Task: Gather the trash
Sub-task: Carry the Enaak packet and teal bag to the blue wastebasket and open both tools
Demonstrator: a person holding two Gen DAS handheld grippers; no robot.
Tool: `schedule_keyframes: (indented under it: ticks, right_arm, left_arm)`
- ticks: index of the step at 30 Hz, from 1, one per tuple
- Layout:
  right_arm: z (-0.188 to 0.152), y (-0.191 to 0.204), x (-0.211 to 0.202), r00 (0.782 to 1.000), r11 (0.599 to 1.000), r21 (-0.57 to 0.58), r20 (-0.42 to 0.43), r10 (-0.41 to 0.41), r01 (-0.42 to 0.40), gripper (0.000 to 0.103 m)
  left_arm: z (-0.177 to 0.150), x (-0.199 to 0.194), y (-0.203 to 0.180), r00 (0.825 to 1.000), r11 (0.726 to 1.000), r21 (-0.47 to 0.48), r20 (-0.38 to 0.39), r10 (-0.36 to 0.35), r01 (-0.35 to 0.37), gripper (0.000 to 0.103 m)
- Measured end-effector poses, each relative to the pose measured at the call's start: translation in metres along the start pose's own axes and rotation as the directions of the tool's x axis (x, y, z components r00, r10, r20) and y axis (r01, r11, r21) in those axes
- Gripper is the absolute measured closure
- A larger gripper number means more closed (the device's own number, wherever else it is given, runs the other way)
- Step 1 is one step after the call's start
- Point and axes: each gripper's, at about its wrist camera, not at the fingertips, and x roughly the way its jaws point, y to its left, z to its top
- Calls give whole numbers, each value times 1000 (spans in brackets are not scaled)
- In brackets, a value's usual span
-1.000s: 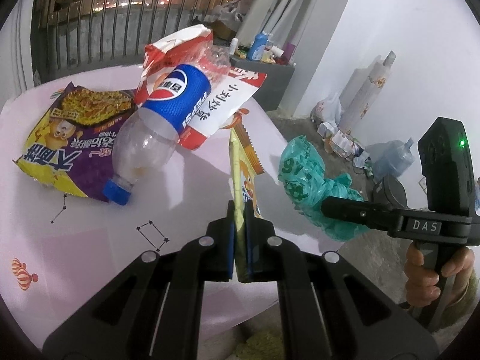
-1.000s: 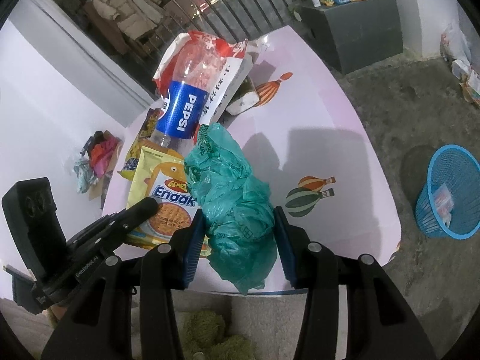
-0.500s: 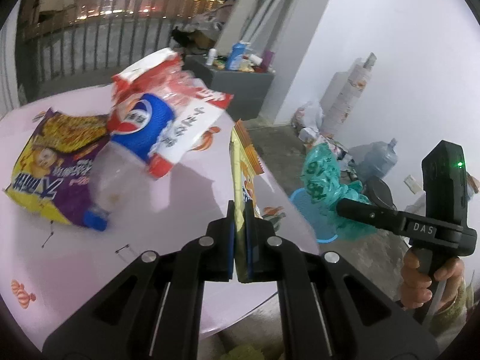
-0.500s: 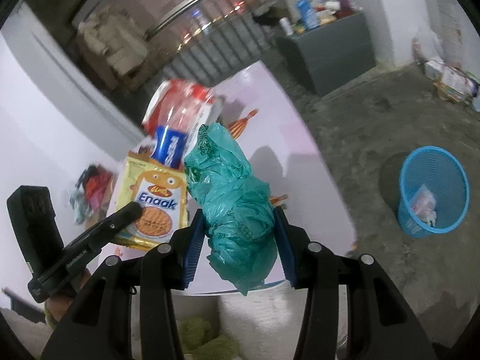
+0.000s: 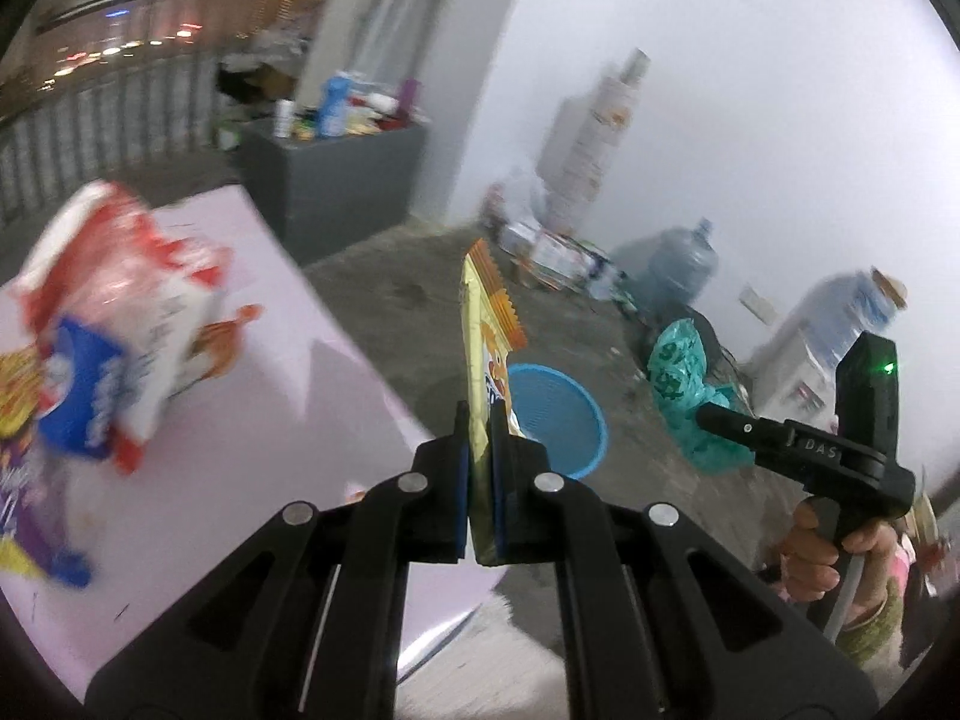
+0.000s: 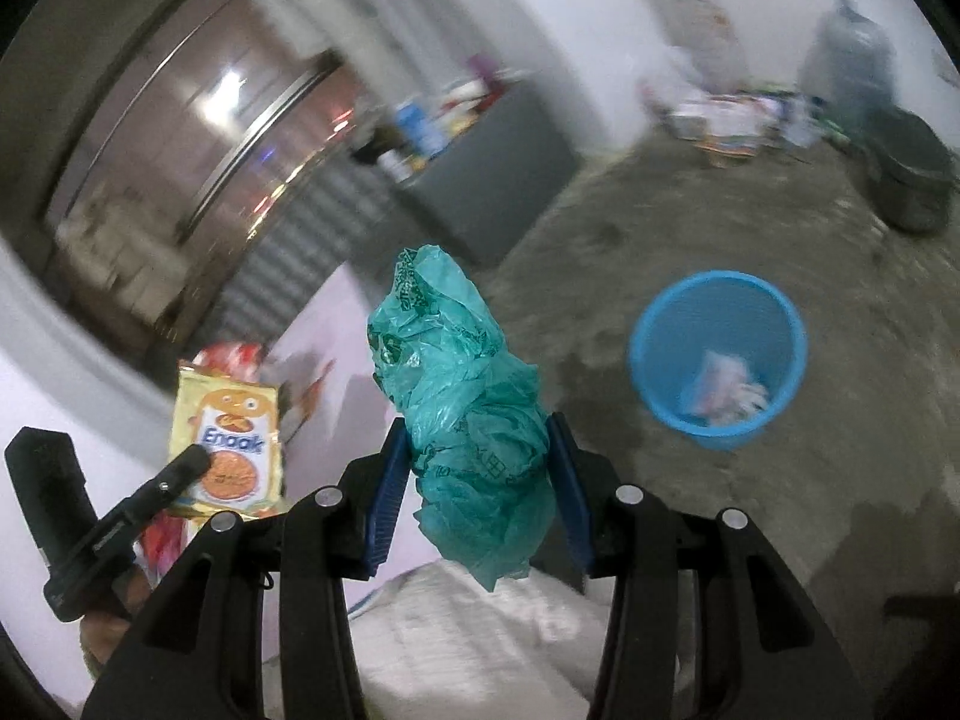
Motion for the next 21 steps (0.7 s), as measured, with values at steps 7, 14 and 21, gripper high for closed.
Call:
schedule_keyframes:
  ticks: [7, 14, 21]
  right_arm:
    - [3, -71, -12, 996, 984, 159, 44, -82, 74, 58]
    - [14, -121, 16, 993, 957, 268, 0, -115, 111, 58]
    - [46, -170, 76, 989, 928, 342, -54, -137, 147, 57]
  left_arm:
    - [25, 81, -46, 981, 993, 50, -164, -99, 109, 99]
    - [39, 176, -87, 951, 984, 129, -297, -82, 125, 99]
    - [43, 280, -104, 907, 976, 178, -418, -41, 126, 99]
